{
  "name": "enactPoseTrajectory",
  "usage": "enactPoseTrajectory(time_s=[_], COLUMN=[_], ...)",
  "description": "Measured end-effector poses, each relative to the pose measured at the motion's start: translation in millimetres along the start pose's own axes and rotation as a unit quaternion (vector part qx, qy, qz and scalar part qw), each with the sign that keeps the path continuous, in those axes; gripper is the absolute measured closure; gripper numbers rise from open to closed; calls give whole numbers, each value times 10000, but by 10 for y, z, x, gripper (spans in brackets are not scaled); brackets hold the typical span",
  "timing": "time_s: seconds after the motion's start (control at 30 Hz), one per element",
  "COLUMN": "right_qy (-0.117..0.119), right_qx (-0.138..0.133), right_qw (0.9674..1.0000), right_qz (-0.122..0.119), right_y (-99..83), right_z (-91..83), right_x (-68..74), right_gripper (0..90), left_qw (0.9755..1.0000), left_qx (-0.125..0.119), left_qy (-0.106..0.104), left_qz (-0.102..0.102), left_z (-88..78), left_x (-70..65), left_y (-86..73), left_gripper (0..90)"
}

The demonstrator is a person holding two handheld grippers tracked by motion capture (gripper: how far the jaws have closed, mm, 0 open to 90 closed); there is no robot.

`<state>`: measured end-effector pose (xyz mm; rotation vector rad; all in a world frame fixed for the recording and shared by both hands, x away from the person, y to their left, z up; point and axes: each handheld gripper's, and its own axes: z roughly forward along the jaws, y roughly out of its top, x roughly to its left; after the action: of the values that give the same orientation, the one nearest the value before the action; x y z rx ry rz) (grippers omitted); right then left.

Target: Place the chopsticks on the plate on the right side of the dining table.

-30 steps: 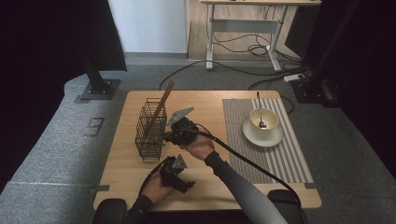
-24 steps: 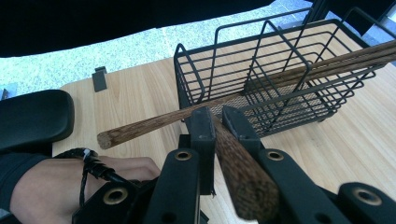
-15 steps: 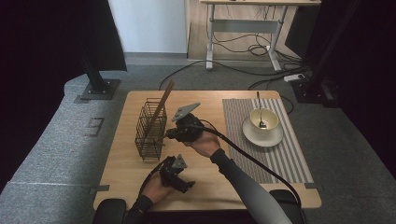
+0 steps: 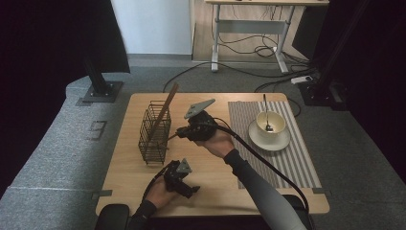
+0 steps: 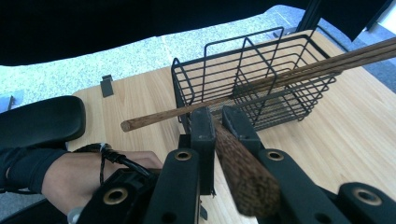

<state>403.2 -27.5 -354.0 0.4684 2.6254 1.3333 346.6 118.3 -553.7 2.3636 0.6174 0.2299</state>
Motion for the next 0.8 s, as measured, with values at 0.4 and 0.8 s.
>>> enactPoseTrajectory(time_s=[0.4, 0.8], right_qy=[-99, -276], right_qx=[-148, -406], right_qw=[9998, 9987], right_qz=[60, 143], right_y=[24, -8], right_z=[-281, -609], right_x=[-44, -92], right_gripper=[827, 827], left_qw=[10000, 10000], left_qx=[-14, -17], left_qy=[-4, -12], left_qz=[-6, -13], left_z=[3, 3], left_x=[0, 0], left_y=[1, 0], left_gripper=[0, 0])
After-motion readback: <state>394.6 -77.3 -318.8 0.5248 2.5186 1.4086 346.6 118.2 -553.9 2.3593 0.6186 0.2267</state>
